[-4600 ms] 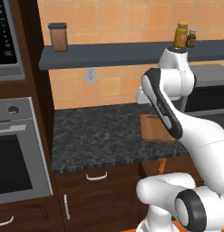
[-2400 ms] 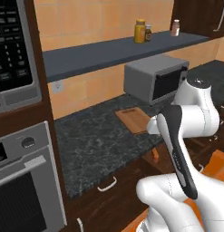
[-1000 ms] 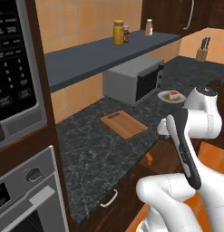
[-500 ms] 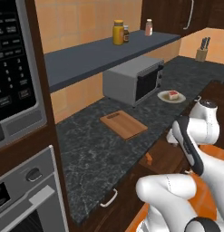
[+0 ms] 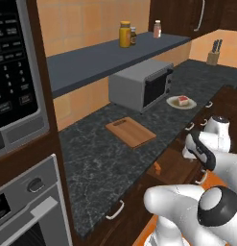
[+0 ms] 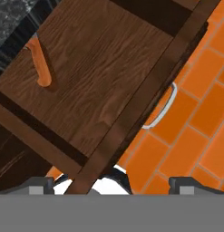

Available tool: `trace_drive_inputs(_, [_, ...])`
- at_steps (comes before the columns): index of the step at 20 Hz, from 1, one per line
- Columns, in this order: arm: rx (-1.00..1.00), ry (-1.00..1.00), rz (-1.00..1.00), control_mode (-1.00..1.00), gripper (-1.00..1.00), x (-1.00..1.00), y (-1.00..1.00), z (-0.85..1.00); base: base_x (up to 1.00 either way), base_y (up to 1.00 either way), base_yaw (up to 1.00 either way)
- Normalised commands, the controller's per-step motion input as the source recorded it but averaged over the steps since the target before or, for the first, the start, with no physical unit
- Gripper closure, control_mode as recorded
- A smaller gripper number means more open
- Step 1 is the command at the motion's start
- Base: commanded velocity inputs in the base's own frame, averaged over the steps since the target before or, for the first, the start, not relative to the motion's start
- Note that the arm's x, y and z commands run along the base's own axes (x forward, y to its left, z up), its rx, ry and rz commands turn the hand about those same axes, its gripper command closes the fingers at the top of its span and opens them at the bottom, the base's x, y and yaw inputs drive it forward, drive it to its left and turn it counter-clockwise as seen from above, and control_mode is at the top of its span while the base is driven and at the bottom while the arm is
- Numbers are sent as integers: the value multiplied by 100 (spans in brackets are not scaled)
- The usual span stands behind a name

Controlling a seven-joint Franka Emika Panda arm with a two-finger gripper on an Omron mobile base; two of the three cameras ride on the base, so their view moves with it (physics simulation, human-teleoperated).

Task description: Pick up the knife from the drawer and place it on the cutting board. Then place the meat from the plate to the cutting board.

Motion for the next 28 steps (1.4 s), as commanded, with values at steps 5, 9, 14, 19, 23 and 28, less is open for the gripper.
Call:
trace_drive_inputs(5, [0,4,-6,-100,-100,51,-4,-34,0,0,0])
trace_drive_inputs(9, [0,5,-1,-100,-100,38,-17,-47,0,0,0])
trace_drive_inputs(14, [0,8,0,-100,-100,25,-19,-43,0,0,0])
trace_drive_inputs(19, [0,4,0,-100,-100,24,-14,-45,0,0,0])
trace_drive_inputs(23, [0,5,0,-100,-100,9,-18,-51,0,0,0])
trace_drive_inputs(28, [0,17,0,-100,-100,-32,-59,-67,0,0,0])
